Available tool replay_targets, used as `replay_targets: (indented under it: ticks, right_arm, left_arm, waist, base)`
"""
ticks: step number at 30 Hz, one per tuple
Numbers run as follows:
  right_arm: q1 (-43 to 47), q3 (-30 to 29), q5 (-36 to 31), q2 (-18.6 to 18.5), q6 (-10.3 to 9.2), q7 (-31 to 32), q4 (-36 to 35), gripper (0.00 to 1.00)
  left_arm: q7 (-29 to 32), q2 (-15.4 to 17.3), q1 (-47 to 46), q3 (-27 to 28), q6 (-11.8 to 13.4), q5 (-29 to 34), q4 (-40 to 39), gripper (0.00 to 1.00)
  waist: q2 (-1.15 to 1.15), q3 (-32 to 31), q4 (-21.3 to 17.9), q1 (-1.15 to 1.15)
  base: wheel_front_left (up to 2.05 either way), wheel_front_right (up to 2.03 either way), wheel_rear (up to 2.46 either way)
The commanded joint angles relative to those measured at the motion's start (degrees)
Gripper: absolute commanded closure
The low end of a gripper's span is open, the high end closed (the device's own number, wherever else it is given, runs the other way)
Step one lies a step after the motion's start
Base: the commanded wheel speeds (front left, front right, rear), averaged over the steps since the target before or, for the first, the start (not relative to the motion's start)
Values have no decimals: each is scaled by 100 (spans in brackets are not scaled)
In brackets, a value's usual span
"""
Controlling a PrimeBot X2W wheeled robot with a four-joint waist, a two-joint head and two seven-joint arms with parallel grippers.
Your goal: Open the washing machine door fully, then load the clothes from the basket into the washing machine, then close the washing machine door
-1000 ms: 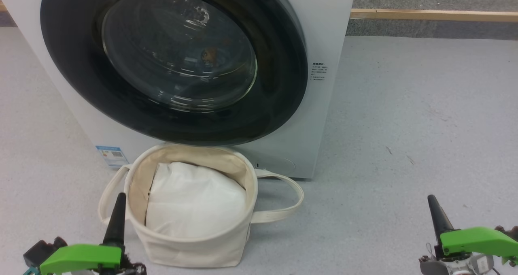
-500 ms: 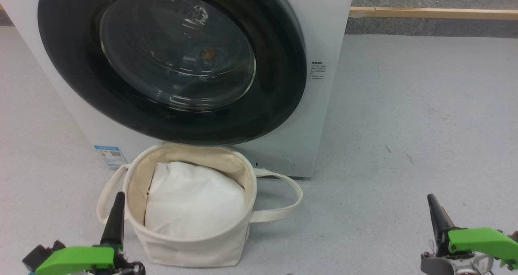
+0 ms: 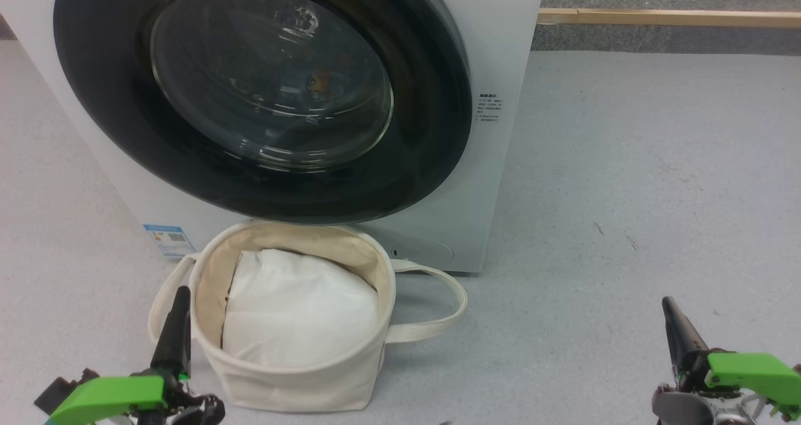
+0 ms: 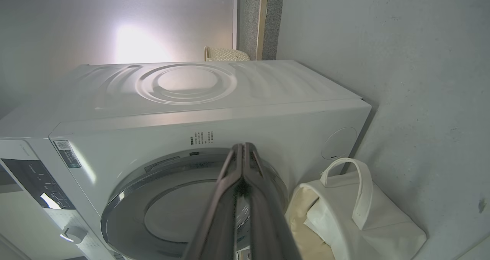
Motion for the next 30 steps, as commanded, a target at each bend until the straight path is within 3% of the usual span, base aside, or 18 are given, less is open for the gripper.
replay_targets:
  ticks: [1, 30]
  right_arm:
    - [-329, 48, 174, 26, 0, 69, -232, 100]
    - [-332, 16, 300, 45, 0, 108, -239, 100]
  left_arm:
    - [60, -15, -75, 202, -11, -140, -250, 100]
    - [99, -39, -63, 229, -8, -244, -289, 100]
  waist:
    - [0, 2, -3, 0]
    - [0, 6, -7, 0]
  base:
    - [0, 0, 0]
    - [0, 0, 0]
